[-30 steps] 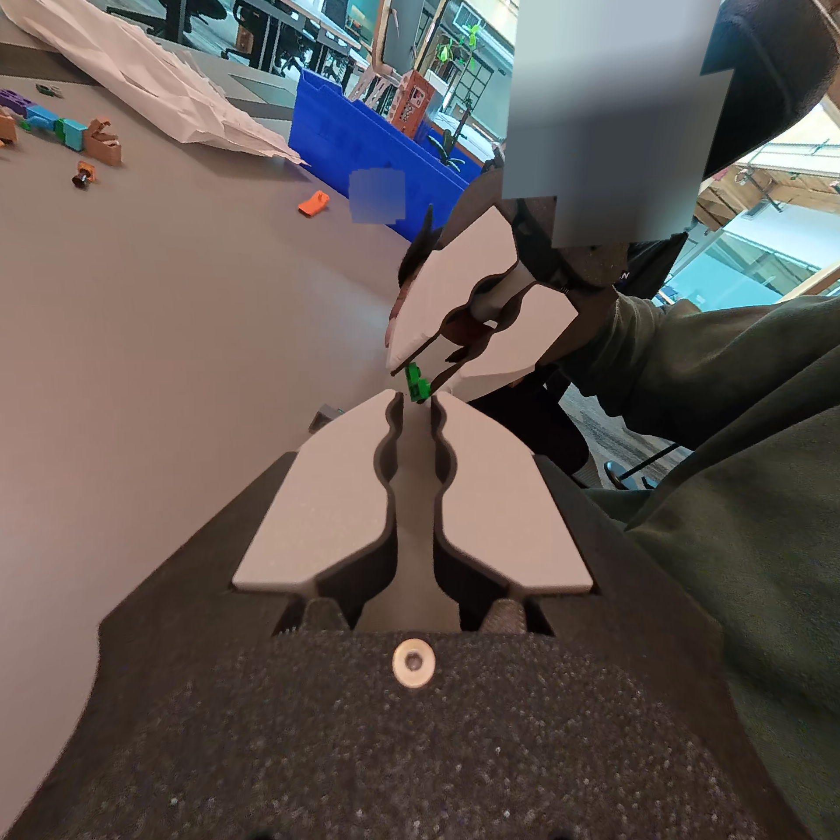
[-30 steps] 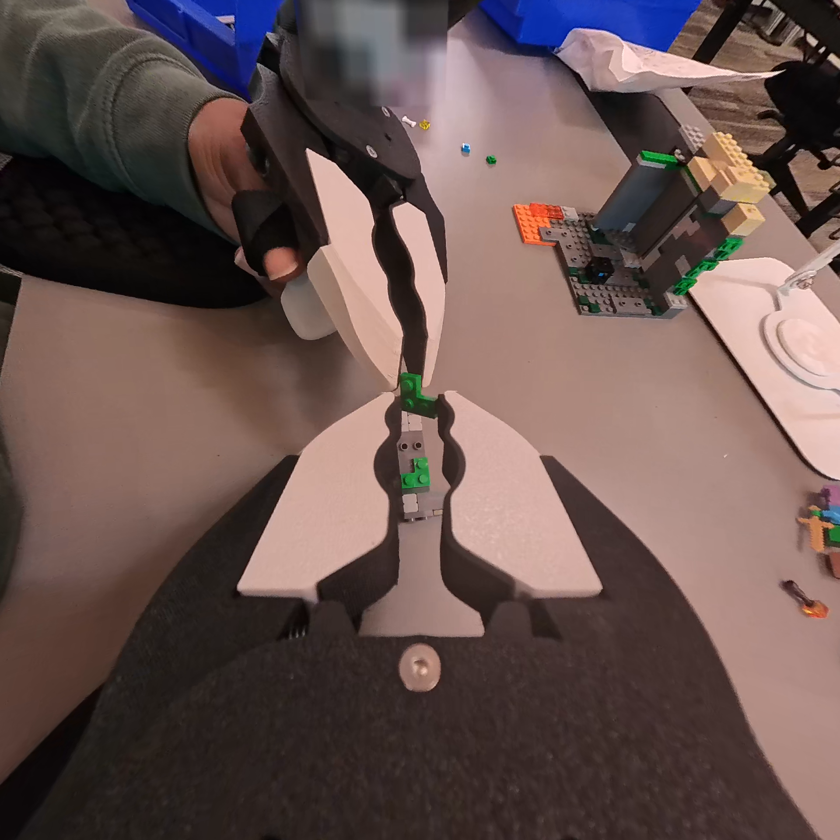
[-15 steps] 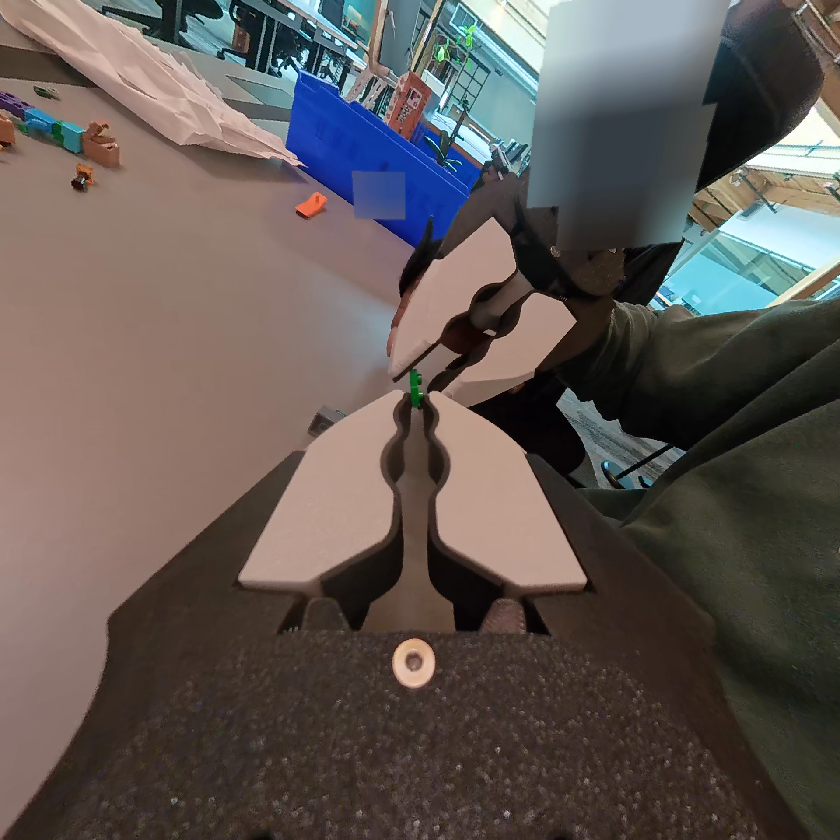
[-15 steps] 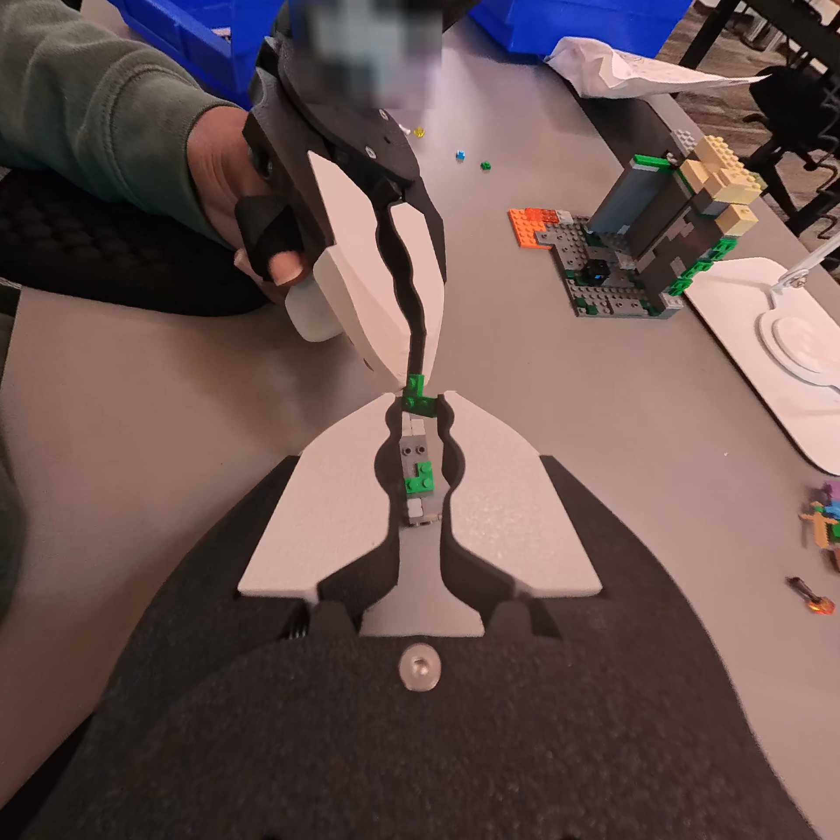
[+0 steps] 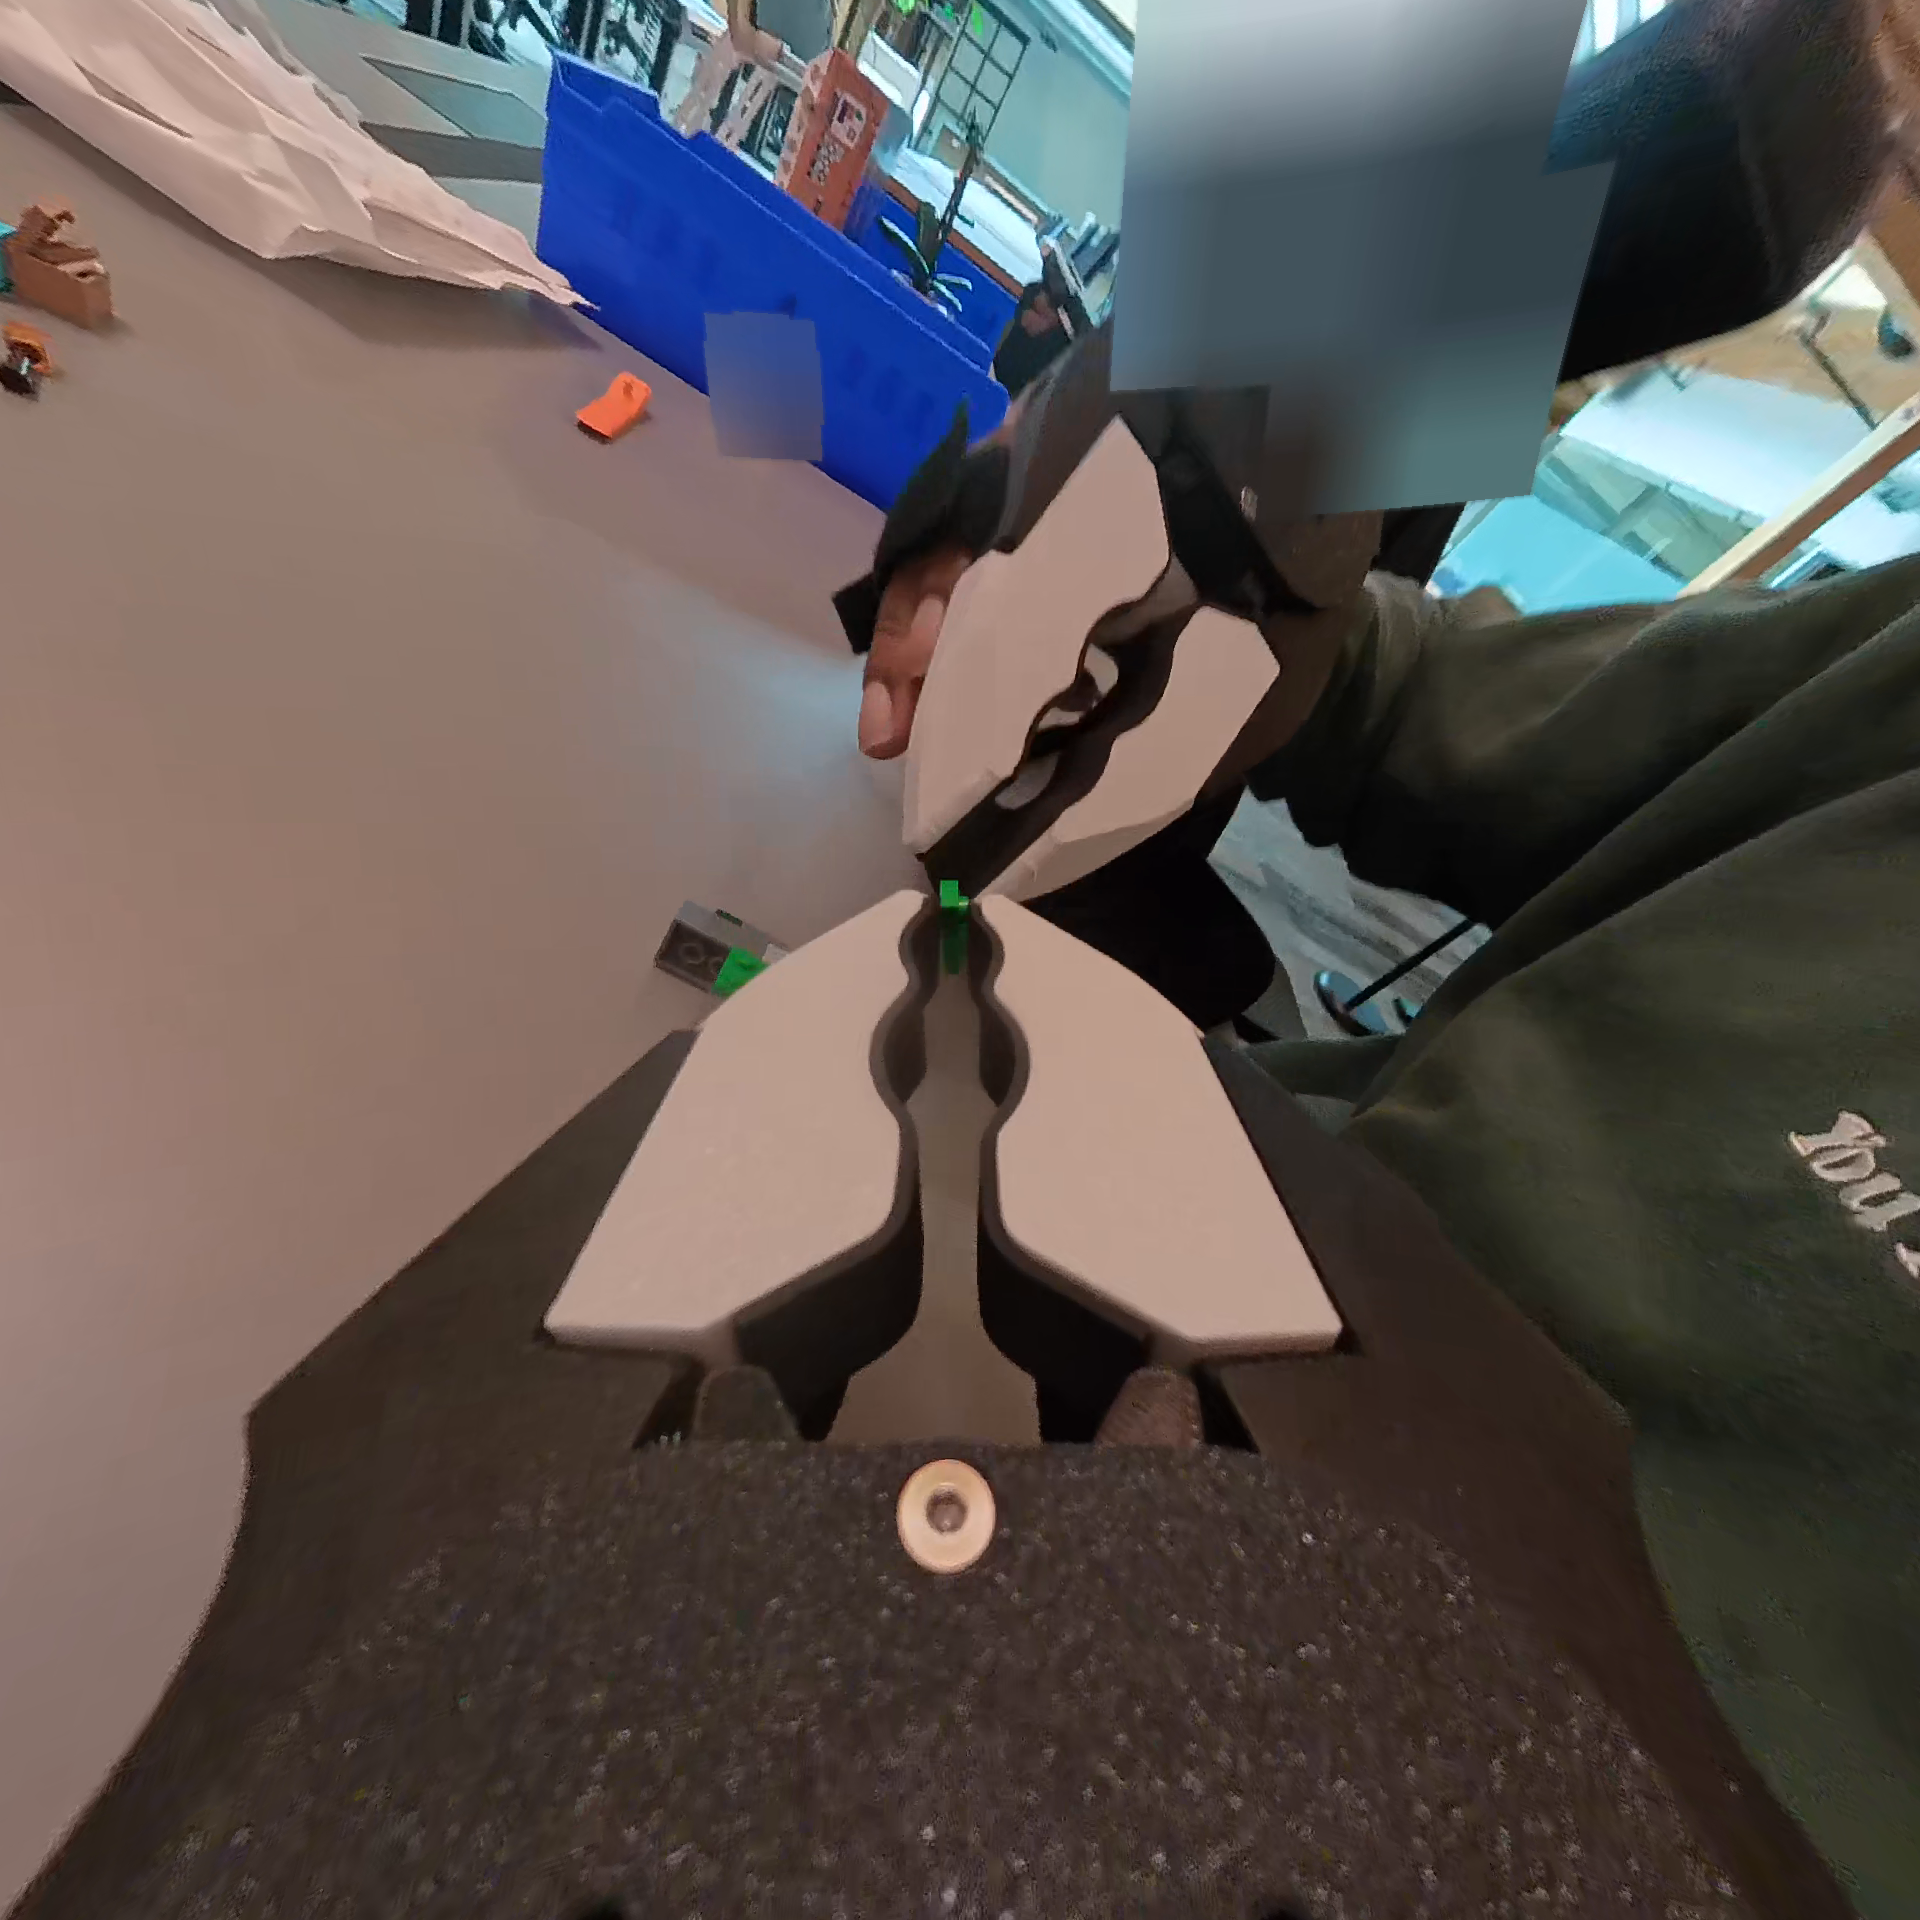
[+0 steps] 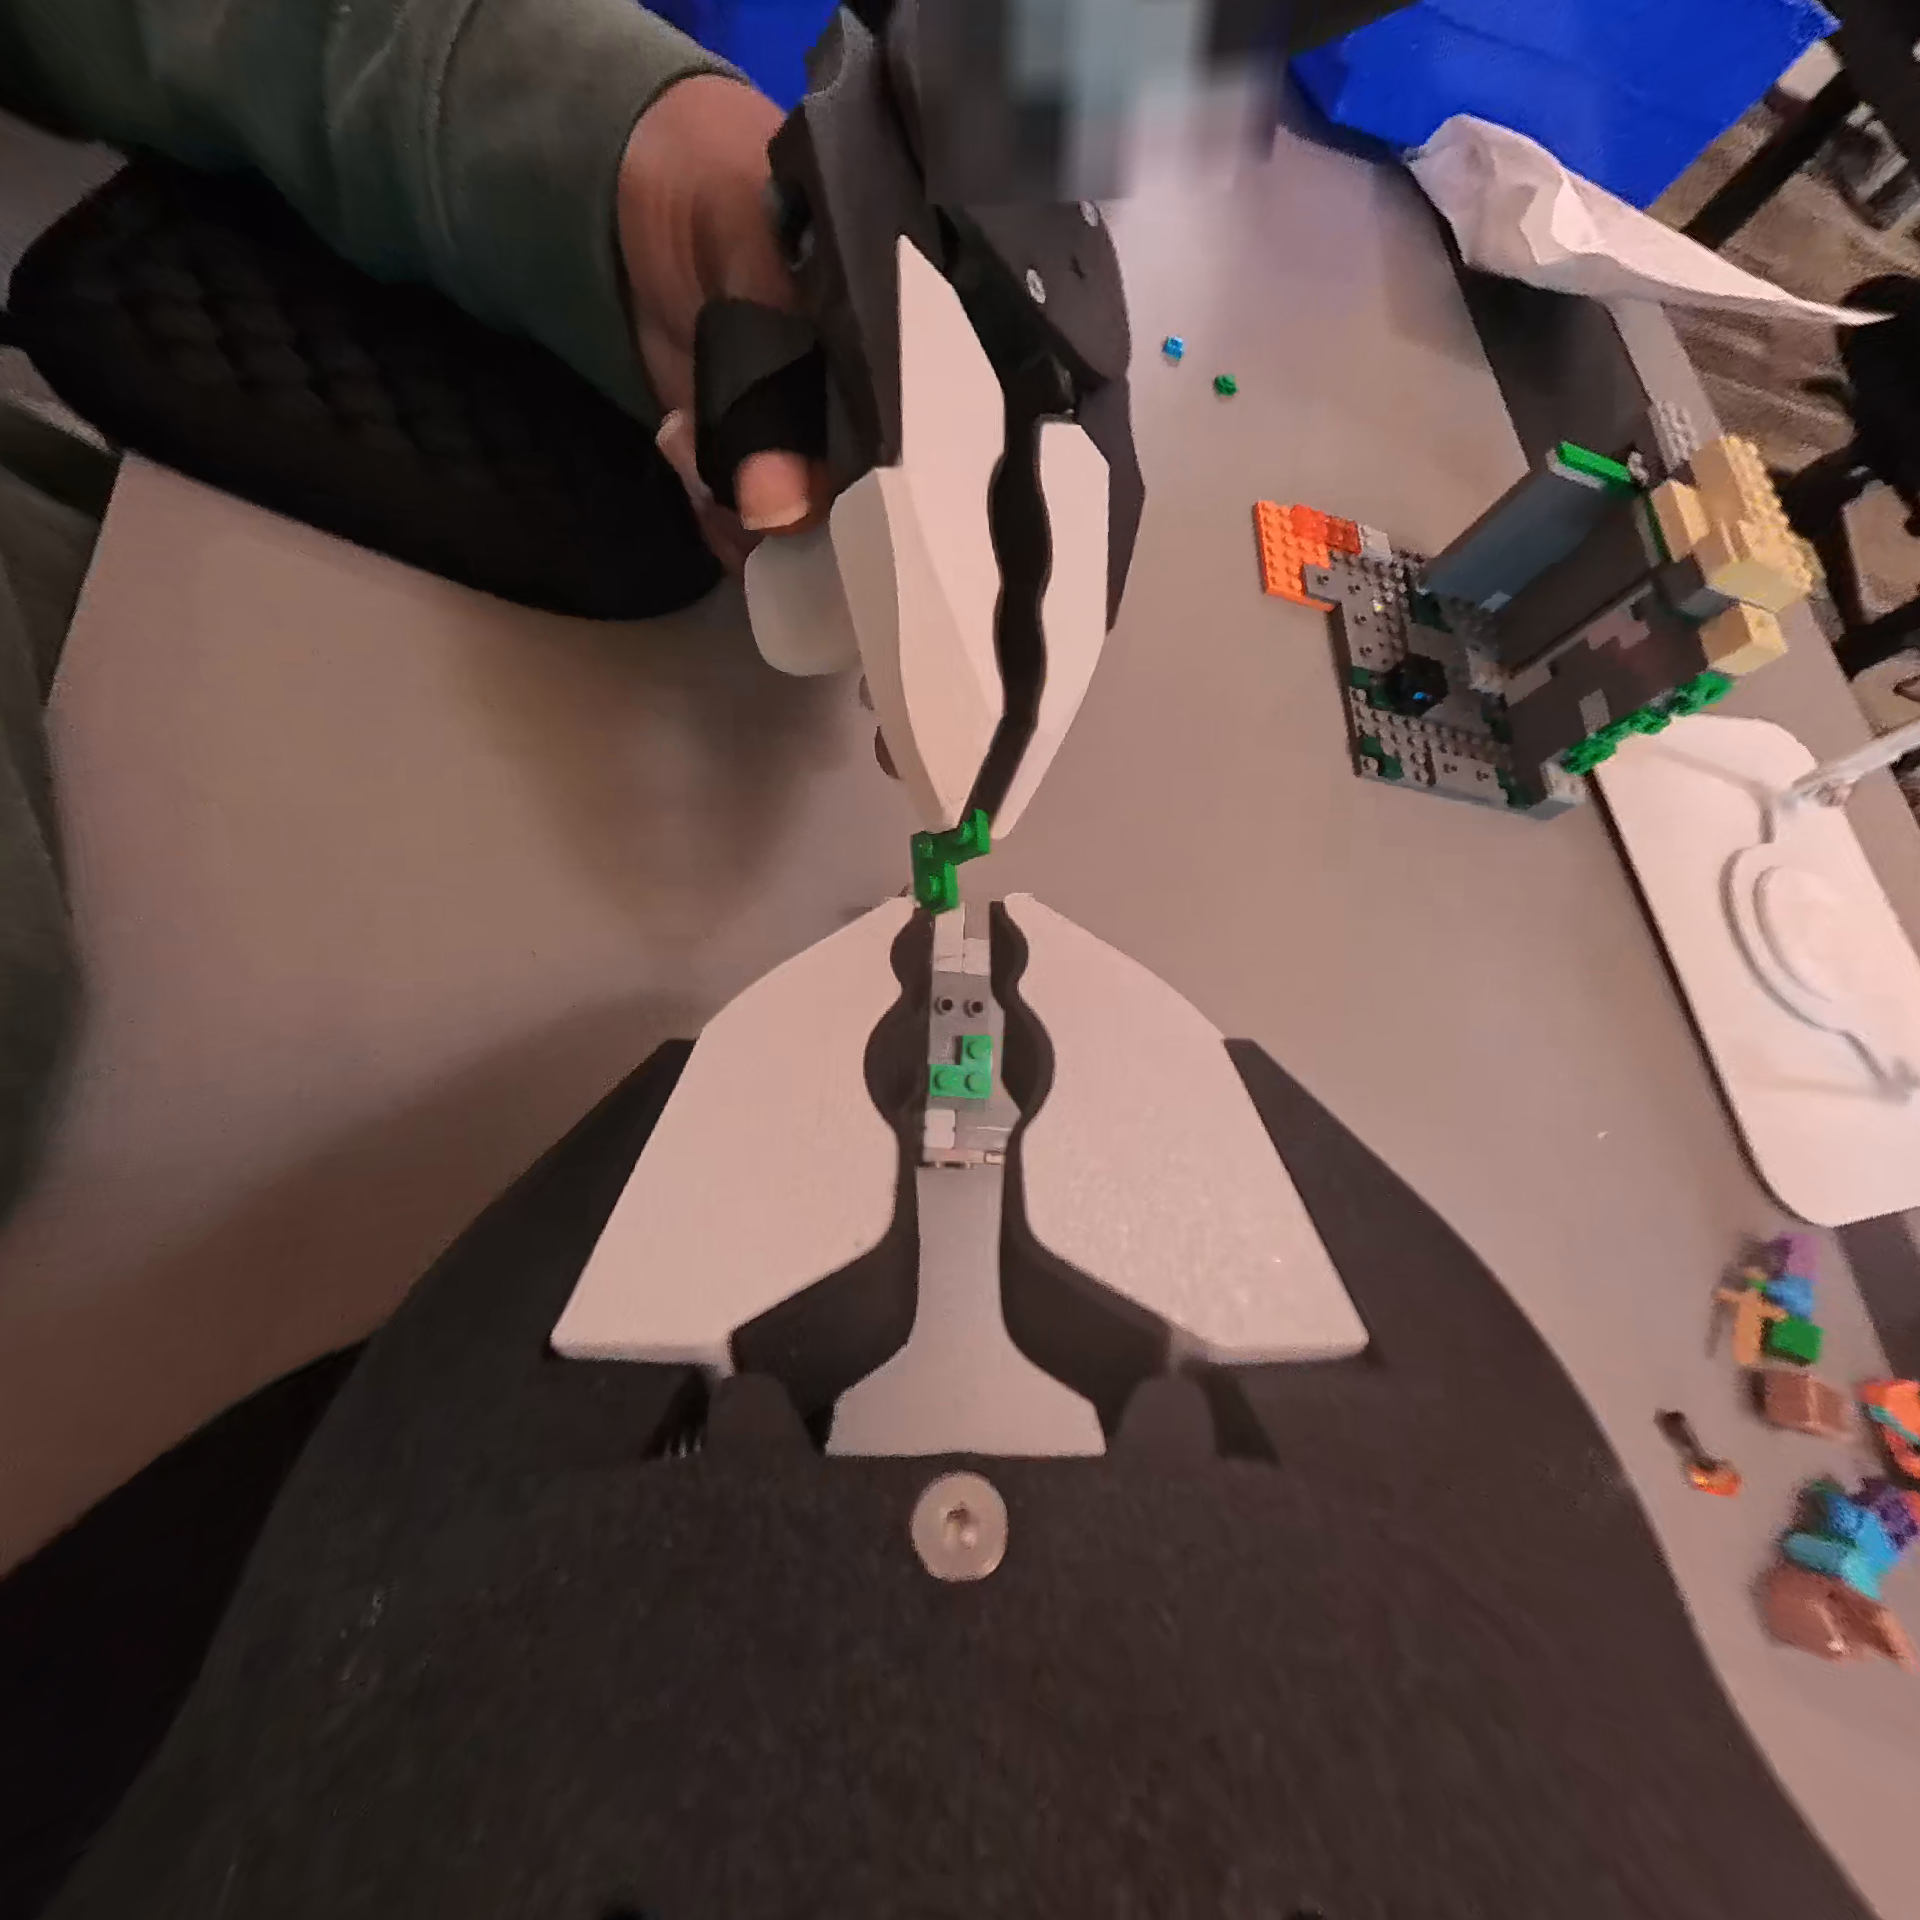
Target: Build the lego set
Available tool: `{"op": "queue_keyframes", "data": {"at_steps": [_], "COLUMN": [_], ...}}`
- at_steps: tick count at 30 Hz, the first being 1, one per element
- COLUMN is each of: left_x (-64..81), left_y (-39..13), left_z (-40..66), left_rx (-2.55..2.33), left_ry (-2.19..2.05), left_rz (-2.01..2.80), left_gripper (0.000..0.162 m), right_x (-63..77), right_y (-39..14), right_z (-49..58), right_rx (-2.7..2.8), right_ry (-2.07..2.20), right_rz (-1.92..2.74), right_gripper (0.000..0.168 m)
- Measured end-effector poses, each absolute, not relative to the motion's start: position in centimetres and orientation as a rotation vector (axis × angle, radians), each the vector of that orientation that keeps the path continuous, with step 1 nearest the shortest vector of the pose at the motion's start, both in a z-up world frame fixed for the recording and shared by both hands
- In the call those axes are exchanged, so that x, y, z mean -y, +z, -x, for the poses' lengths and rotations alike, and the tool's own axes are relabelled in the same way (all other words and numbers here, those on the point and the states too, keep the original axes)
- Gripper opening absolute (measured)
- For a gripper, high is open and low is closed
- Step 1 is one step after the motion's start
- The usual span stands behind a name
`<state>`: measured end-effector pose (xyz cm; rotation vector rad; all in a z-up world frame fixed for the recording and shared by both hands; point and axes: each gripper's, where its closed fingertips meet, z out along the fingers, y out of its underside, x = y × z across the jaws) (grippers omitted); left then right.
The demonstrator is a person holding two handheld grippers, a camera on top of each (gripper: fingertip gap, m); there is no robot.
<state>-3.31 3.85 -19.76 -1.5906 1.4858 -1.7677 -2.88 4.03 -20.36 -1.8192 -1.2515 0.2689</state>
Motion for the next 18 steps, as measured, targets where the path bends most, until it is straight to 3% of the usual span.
{"op": "queue_keyframes", "data": {"at_steps": [18], "left_x": [-2.4], "left_y": [-20.5], "left_z": [3.7], "left_rx": [-1.660], "left_ry": [-1.614], "left_rz": [1.483], "left_gripper": [0.004], "right_x": [-3.2], "right_y": [-20.4], "right_z": [4.3], "right_rx": [1.206], "right_ry": [0.727], "right_rz": [1.922], "right_gripper": [0.006]}}
